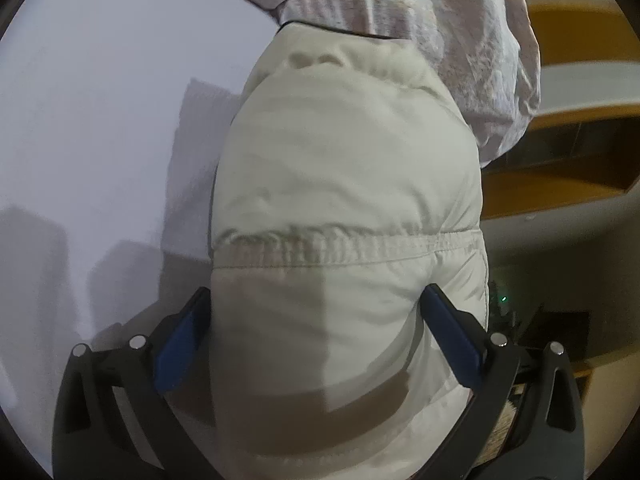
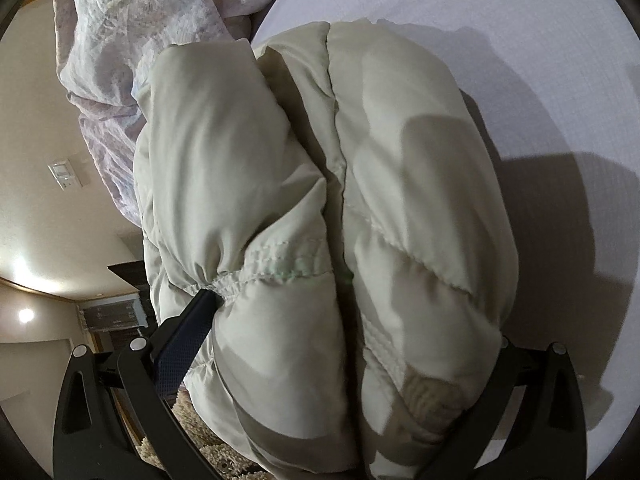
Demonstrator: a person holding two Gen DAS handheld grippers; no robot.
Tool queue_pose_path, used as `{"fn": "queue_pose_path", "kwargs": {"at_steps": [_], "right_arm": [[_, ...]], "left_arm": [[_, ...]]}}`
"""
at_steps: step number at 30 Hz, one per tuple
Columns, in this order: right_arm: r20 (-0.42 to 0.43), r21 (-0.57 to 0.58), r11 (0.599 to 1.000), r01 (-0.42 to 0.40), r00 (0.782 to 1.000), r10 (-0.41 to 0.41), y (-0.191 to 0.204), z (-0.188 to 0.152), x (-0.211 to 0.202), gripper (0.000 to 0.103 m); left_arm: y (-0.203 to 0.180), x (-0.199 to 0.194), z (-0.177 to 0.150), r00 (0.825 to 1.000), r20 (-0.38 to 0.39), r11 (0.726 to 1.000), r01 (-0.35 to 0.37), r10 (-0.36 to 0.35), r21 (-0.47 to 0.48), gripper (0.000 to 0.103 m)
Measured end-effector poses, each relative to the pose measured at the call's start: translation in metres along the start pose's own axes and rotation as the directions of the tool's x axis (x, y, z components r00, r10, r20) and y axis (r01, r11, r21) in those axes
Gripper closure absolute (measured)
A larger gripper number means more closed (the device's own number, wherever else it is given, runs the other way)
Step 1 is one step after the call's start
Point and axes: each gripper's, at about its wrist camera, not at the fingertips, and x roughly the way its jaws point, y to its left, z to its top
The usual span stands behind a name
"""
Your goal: Fold large clothes
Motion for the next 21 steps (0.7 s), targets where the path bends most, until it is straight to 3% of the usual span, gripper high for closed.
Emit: {"fn": "queue_pose_path", "kwargs": {"at_steps": [5,8,11,13,16,21], "right_arm": [[0.020,-0.004,1.000,-0.016,1.000,0.016,-0.005,-0.006,-0.002,0.001],[0.034,-0.010,0.999,-0.030,0.999,0.030,-0.006,-0.011,-0.004,0.003],[0.050,-0.027,0.998,-0.062,0.997,0.063,-0.005,-0.019,-0.009,0.018],[0.056,-0.045,0.995,-0.088,0.994,0.091,-0.003,-0.025,-0.012,0.034],[0.064,-0.079,0.990,-0.114,0.991,0.119,0.009,-0.032,-0.011,0.044],[0.065,-0.148,0.978,-0.145,0.986,0.156,0.047,-0.028,0.001,0.049]], "left_arm": [[0.002,0.002,-0.006,1.000,0.009,0.999,0.030,-0.029,-0.033,0.002],[-0.001,0.001,-0.006,0.999,0.003,0.999,0.037,-0.037,-0.031,0.008],[-0.003,-0.004,-0.006,0.999,0.000,0.999,0.046,-0.046,-0.025,0.017],[-0.008,-0.009,-0.004,0.999,0.010,0.999,0.042,-0.042,-0.007,0.024],[-0.012,-0.020,0.003,0.999,0.029,0.999,0.040,-0.040,0.013,0.029],[-0.012,-0.053,0.020,0.994,0.098,0.999,0.044,-0.046,0.030,0.031]]}}
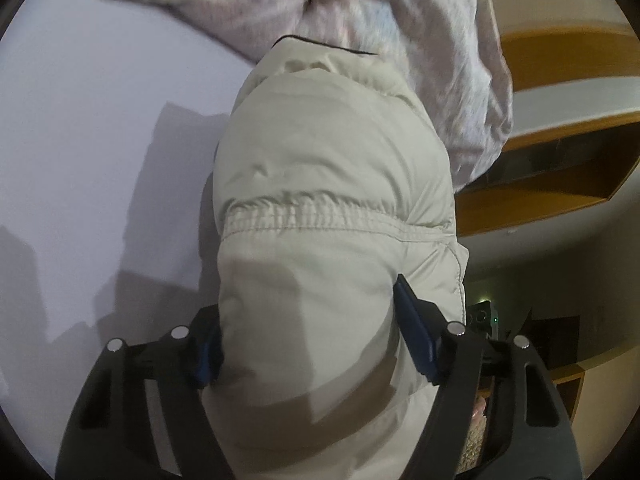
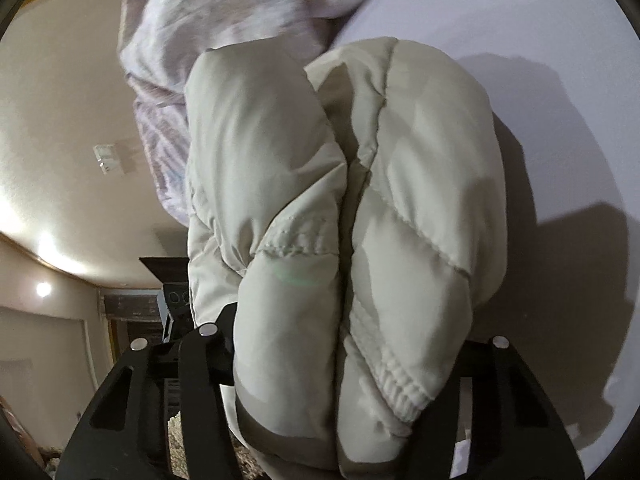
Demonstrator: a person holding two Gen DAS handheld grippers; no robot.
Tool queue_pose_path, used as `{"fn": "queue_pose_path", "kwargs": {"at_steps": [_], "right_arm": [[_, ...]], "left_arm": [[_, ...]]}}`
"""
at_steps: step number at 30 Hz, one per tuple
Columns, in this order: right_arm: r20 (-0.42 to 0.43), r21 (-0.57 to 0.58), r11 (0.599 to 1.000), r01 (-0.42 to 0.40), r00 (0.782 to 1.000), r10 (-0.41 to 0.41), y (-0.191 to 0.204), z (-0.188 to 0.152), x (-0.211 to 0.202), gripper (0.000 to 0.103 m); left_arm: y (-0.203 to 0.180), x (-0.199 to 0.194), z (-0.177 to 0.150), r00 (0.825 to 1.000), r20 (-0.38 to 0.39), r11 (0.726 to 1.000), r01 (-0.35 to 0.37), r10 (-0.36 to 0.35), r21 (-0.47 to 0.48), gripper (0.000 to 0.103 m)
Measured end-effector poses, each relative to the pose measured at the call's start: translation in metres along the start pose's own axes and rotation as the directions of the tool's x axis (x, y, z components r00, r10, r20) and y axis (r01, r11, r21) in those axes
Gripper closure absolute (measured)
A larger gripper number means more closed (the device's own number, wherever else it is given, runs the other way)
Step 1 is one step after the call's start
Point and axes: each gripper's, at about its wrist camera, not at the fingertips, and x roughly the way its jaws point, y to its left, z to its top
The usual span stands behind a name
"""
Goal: Fold large clothes
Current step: 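Hold the lifted jacket bundle with both grippers and turn it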
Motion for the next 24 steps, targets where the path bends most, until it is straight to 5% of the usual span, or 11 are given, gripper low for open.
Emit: {"fn": "queue_pose_path", "kwargs": {"at_steps": [12,24], "right_arm": [[-0.039,-0.132,0.991,-0.005,0.999,0.000,0.073,0.038,0.071,0.049],[-0.057,-0.097,0.995,0.038,0.997,-0.044,0.080,0.052,0.113,0.049]], "left_arm": [[0.020,-0.069,0.053,0.987,0.162,1.000,-0.023,0.022,0.000,0.031],[0.048,-0.078,0.073,0.985,0.154,0.997,-0.068,0.073,-0.034,0.031]]}}
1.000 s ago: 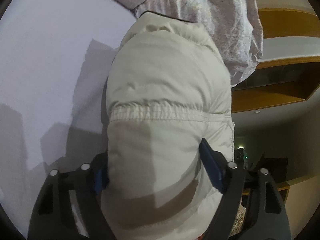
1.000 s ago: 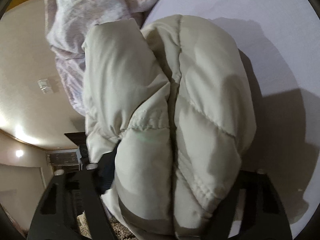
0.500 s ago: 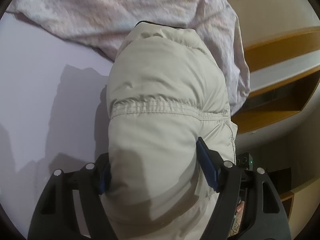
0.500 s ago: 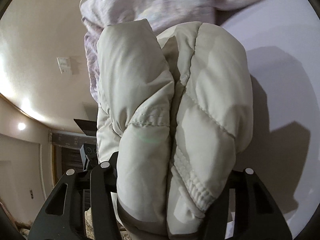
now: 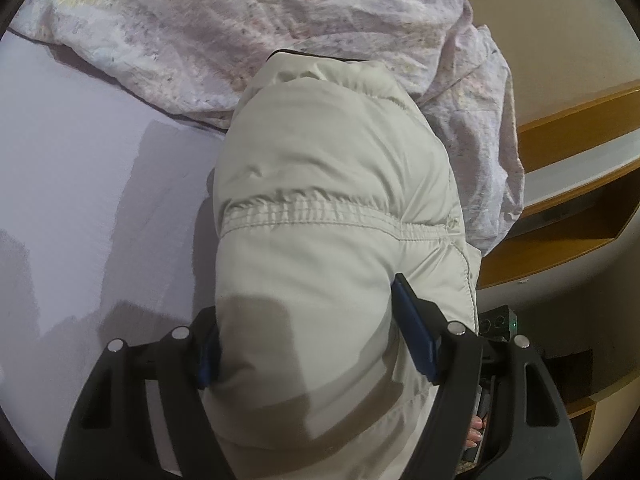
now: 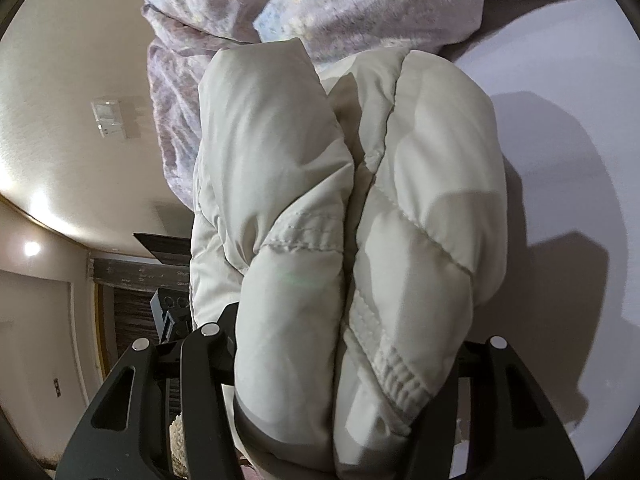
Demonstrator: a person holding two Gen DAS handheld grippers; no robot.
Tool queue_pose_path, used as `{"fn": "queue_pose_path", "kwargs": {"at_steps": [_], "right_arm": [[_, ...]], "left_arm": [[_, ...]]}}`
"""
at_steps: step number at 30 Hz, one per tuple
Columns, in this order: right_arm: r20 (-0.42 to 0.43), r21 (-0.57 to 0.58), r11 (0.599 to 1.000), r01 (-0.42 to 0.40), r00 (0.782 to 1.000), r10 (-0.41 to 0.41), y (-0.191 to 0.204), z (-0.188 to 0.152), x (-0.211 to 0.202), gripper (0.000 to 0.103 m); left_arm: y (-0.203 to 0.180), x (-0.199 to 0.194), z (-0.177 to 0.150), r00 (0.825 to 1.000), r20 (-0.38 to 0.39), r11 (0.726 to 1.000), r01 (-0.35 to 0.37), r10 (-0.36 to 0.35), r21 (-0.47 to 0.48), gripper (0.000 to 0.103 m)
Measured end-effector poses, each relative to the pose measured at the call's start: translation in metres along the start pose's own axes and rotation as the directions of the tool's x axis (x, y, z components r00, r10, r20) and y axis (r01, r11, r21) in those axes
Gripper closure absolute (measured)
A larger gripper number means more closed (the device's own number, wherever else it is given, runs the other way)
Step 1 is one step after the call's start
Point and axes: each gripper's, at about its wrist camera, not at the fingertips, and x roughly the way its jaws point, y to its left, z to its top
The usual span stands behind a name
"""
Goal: Fold large clothes
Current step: 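Hold the lifted jacket bundle with both grippers and turn it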
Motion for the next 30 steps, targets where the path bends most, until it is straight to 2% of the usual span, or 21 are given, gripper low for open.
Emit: {"fn": "queue_pose_path", "kwargs": {"at_steps": [12,22,26,30], "right_arm": [[0.024,0.036,0.999,0.022,0.999,-0.022,-0.007,0.006,0.008,0.049],[0.019,0.061,0.997,0.057,0.998,-0.058,-0.019,0.007,0.022,0.049],[0.026,0.104,0.990,0.092,0.995,-0.095,-0.029,0.006,0.028,0.042],[0.023,0.094,0.982,0.165,0.986,-0.168,-0.024,0.009,0.032,0.029]], "left_arm": [[0.001,0.013,0.012,1.000,-0.019,1.000,0.001,0.000,0.009,0.031],[0.012,0.018,0.007,1.000,-0.018,1.000,-0.008,0.009,0.016,0.030],[0.013,0.024,0.005,0.999,-0.012,0.998,-0.043,0.043,0.035,0.027],[0.016,0.025,0.006,0.998,-0.005,0.998,-0.065,0.065,0.027,0.023]]}}
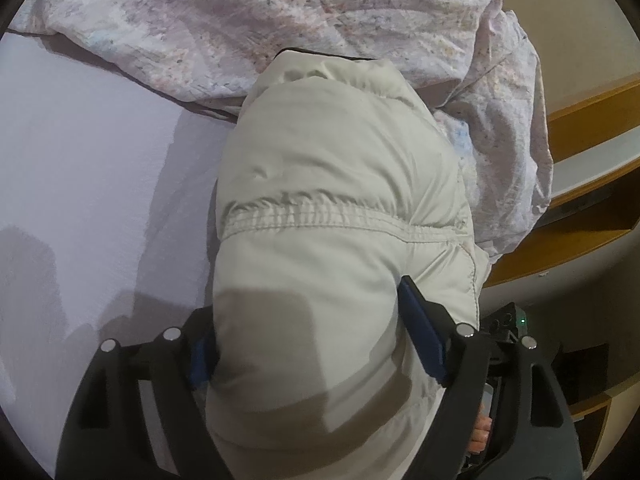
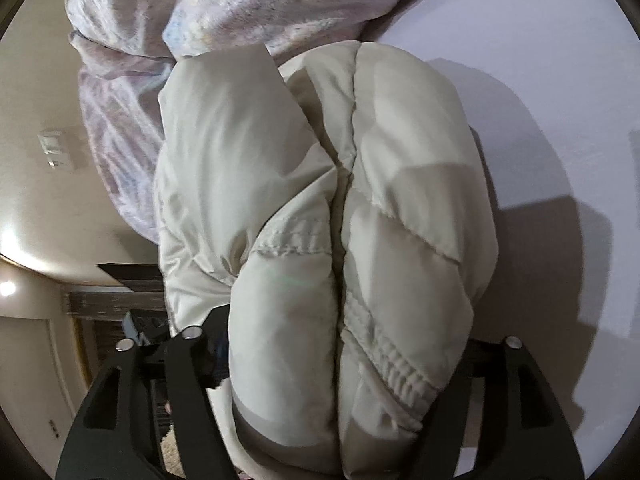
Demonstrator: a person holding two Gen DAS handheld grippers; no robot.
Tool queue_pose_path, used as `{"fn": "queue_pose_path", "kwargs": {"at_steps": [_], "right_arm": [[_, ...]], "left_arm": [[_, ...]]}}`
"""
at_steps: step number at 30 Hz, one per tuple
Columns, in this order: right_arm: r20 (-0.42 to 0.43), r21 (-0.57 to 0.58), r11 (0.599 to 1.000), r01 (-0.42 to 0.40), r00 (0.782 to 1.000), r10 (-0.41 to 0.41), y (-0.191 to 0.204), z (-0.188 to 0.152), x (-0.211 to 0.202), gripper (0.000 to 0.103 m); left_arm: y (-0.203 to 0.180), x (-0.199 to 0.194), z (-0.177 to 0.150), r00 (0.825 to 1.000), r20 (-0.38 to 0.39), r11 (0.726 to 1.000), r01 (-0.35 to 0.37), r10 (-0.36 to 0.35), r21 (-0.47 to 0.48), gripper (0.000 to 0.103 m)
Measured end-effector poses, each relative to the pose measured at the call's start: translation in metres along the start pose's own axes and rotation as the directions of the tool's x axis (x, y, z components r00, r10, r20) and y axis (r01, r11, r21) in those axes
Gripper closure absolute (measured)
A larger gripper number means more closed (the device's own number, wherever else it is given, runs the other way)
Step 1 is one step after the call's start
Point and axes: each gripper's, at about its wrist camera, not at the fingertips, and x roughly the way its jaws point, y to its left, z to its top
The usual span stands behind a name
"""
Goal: Fold large clothes
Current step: 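Hold the lifted jacket bundle with both grippers and turn it, then lower the jacket bundle onto the table with both grippers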
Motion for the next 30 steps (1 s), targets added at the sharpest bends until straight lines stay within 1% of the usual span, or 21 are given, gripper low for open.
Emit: {"fn": "queue_pose_path", "kwargs": {"at_steps": [2,3,5,6,8,9,12,13,15,18,21,22,23,24,25,27,29,30], "right_arm": [[0.005,-0.021,0.998,0.057,0.998,-0.057,0.006,0.002,0.000,0.024],[0.008,-0.031,0.996,0.085,0.996,-0.085,0.009,0.002,0.000,0.020],[0.013,-0.051,0.991,0.123,0.992,-0.123,0.014,0.003,-0.001,0.017],[0.022,-0.066,0.985,0.157,0.988,-0.156,0.018,0.003,-0.003,0.014],[0.035,-0.102,0.974,0.204,0.979,-0.201,0.027,0.004,-0.006,0.013],[0.042,-0.119,0.966,0.231,0.973,-0.227,0.032,0.004,-0.008,0.012],[0.063,-0.151,0.946,0.287,0.958,-0.280,0.042,0.003,-0.015,0.012],[0.079,-0.164,0.934,0.317,0.948,-0.308,0.047,0.003,-0.019,0.012],[0.101,-0.181,0.920,0.348,0.937,-0.334,0.053,0.001,-0.023,0.012],[0.147,-0.203,0.892,0.403,0.914,-0.379,0.059,-0.002,-0.035,0.012],[0.207,-0.213,0.860,0.464,0.882,-0.424,0.067,-0.005,-0.050,0.012],[0.239,-0.213,0.843,0.493,0.863,-0.445,0.070,-0.005,-0.056,0.012],[0.269,-0.215,0.831,0.514,0.849,-0.455,0.074,-0.006,-0.061,0.012],[0.288,-0.221,0.825,0.520,0.843,-0.455,0.072,-0.007,-0.067,0.012],[0.316,-0.232,0.818,0.526,0.836,-0.448,0.080,-0.009,-0.070,0.012],[0.345,-0.260,0.809,0.527,0.833,-0.432,0.093,-0.010,-0.071,0.012],[0.365,-0.303,0.789,0.534,0.830,-0.422,0.104,-0.015,-0.069,0.014],[0.375,-0.329,0.775,0.539,0.828,-0.416,0.111,-0.017,-0.064,0.016]], "left_arm": [[0.000,-0.001,-0.001,1.000,0.006,1.000,-0.012,0.012,0.002,0.023],[0.000,-0.001,-0.001,1.000,0.010,1.000,-0.018,0.018,0.003,0.022],[-0.001,-0.003,-0.002,0.999,0.014,0.999,-0.032,0.032,0.002,0.020],[-0.002,-0.003,-0.002,0.999,0.017,0.999,-0.046,0.046,0.002,0.018],[-0.005,-0.006,-0.001,0.997,0.025,0.997,-0.077,0.076,0.012,0.015],[-0.009,-0.009,-0.001,0.994,0.032,0.994,-0.104,0.103,0.027,0.013],[-0.015,-0.015,0.002,0.989,0.041,0.988,-0.145,0.142,0.057,0.013],[-0.018,-0.017,0.002,0.986,0.047,0.985,-0.162,0.159,0.068,0.013],[-0.021,-0.022,0.004,0.982,0.055,0.979,-0.186,0.182,0.085,0.013],[-0.029,-0.030,0.005,0.974,0.075,0.969,-0.221,0.214,0.112,0.013],[-0.040,-0.040,0.005,0.966,0.107,0.957,-0.248,0.234,0.150,0.010],[-0.045,-0.042,0.005,0.964,0.118,0.953,-0.256,0.239,0.164,0.010],[-0.050,-0.044,0.005,0.961,0.130,0.946,-0.266,0.245,0.183,0.009],[-0.055,-0.045,0.005,0.958,0.140,0.941,-0.275,0.251,0.198,0.008],[-0.060,-0.046,0.004,0.954,0.150,0.933,-0.287,0.258,0.216,0.007],[-0.072,-0.047,0.002,0.947,0.172,0.915,-0.310,0.272,0.260,0.007],[-0.081,-0.046,0.001,0.941,0.184,0.899,-0.329,0.284,0.291,0.007],[-0.087,-0.044,-0.001,0.937,0.191,0.888,-0.341,0.293,0.309,0.007]]}}
